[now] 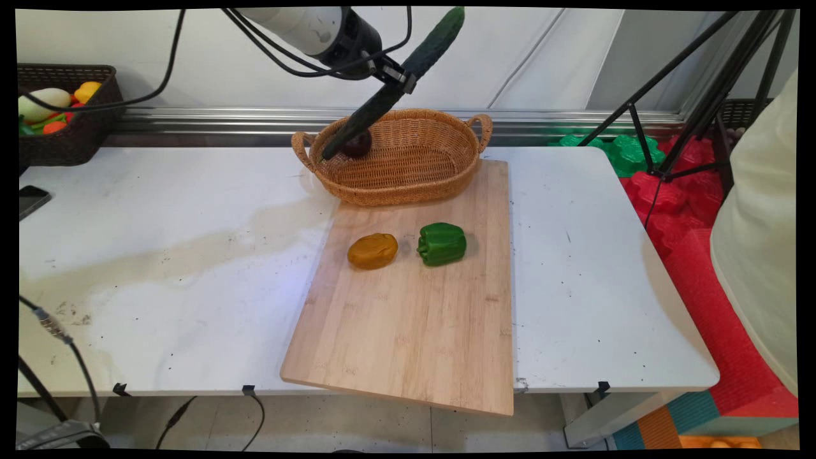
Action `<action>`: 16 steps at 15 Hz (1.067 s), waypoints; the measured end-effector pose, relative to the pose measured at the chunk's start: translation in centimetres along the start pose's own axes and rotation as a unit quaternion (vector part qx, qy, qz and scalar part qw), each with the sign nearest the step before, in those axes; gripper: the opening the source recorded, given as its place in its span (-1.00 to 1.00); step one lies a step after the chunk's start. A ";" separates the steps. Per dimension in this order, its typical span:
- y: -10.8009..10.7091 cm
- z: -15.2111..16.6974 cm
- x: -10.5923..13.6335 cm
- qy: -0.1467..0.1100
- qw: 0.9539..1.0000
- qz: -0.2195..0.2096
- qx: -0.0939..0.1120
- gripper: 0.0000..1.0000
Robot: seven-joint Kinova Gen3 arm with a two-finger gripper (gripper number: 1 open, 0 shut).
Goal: Place the picked object in the vegetable basket
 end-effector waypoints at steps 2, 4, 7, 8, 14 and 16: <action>-0.3 1.1 -0.1 -0.013 1.000 0.000 0.007 -1.00; -0.6 2.5 -0.4 -0.034 0.999 0.006 0.014 -1.00; -0.8 4.6 -1.1 -0.074 0.997 0.017 0.024 -1.00; -0.9 5.3 -1.3 -0.088 0.996 0.020 0.028 -1.00; -1.5 7.9 -2.2 -0.144 0.988 0.032 0.042 -1.00; -1.8 8.8 -2.4 -0.159 0.986 0.036 0.046 -1.00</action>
